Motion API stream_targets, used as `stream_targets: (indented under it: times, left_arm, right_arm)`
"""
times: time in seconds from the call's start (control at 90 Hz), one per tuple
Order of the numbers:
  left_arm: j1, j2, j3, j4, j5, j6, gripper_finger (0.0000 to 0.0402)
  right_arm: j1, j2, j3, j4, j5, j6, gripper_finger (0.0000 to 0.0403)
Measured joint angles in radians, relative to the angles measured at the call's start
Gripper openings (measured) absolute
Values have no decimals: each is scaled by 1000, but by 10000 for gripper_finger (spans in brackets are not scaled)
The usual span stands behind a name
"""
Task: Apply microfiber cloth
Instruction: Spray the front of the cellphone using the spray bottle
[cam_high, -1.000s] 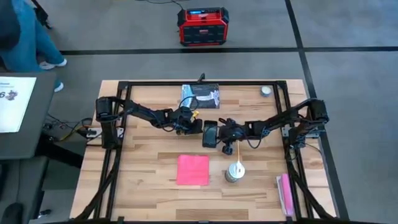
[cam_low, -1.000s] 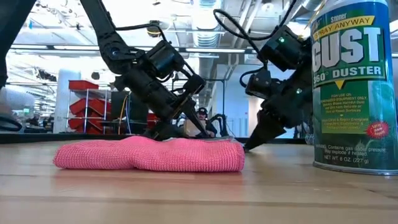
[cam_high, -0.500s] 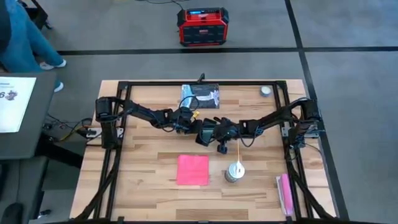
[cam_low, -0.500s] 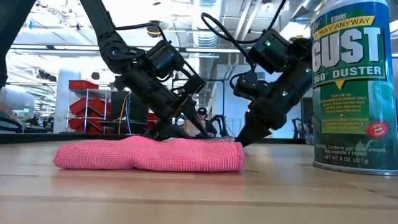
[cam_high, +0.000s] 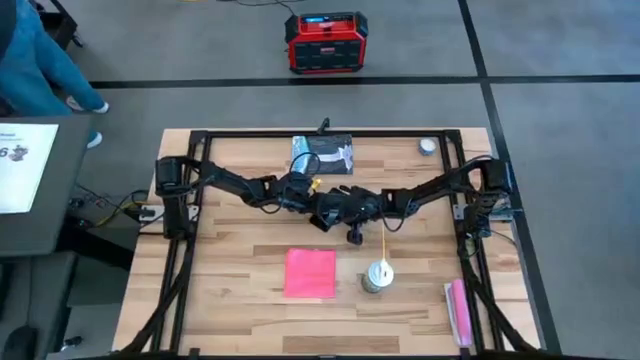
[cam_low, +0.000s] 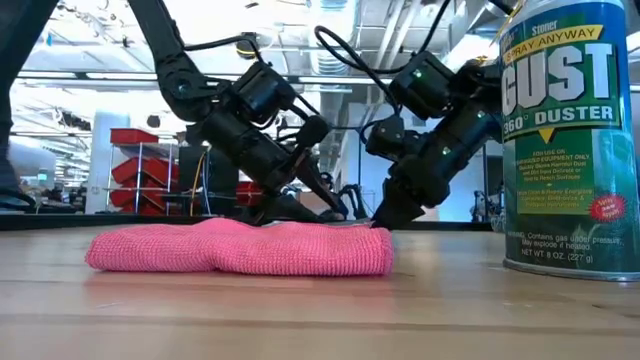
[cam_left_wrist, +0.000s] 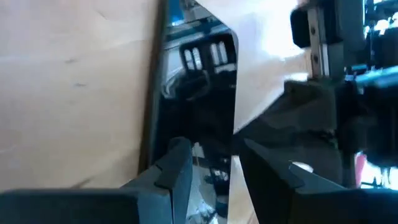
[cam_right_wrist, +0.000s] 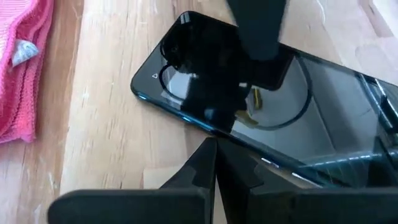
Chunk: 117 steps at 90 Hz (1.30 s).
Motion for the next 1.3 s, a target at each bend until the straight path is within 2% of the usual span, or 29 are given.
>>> stream_targets:
  times: [0.211,0.456,0.567,0.767,0.922,1.144,1.3]
  left_arm:
    - [53,-2,3,-28,73,60,116]
    - [73,-24,101,-81,173,118,116]
    - [75,-58,184,-189,183,205,116]
    - [79,-73,337,-511,166,383,116]
    - [111,-57,348,-714,80,501,116]
    - [165,-60,282,-637,84,507,116]
    - [177,-65,263,-515,169,480,116]
  right_arm:
    - [40,-3,3,-63,25,27,0]
    - [72,-5,1,-85,35,62,0]
    - [74,-5,0,-85,31,68,0]
    - [74,-5,0,-85,21,73,0]
    - [74,-4,-2,-80,16,73,0]
    - [66,-4,-2,-78,7,73,0]
    - [52,-4,-3,-76,-2,72,0]
